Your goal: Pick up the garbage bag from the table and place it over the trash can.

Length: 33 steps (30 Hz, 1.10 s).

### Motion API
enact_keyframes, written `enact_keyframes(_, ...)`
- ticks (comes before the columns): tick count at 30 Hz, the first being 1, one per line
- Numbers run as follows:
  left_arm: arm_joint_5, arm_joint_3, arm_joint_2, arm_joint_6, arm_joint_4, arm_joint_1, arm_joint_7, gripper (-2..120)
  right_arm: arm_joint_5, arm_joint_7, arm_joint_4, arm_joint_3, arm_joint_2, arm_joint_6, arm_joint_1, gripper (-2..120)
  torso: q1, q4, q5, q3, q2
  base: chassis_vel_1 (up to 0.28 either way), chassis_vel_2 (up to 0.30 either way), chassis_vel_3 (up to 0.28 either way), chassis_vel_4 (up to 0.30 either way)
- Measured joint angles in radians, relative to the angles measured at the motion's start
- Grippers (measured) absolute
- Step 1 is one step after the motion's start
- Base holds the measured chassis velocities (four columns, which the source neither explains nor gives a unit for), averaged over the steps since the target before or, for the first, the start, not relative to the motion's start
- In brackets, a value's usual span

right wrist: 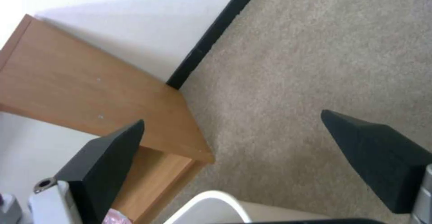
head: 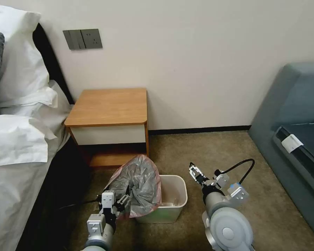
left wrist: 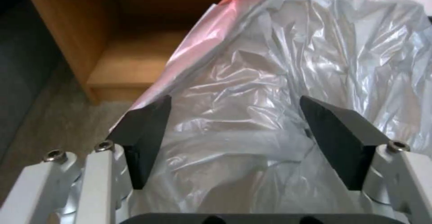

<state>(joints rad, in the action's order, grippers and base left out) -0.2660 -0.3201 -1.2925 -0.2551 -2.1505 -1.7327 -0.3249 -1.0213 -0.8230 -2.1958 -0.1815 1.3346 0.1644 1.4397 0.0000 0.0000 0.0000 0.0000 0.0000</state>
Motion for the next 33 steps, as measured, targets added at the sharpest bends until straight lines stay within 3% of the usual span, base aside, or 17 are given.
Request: enact_keyframes(33, -0.004, 0.095, -0.019, -0.018, 0.056, 0.07, -0.011, 76, 0.019, 0.0, 0.006, -0.018, 0.003, -0.01, 0.014, 100, 0.0, 0.0, 0.0, 0.0, 0.0, 0.0, 0.0, 0.0, 0.0)
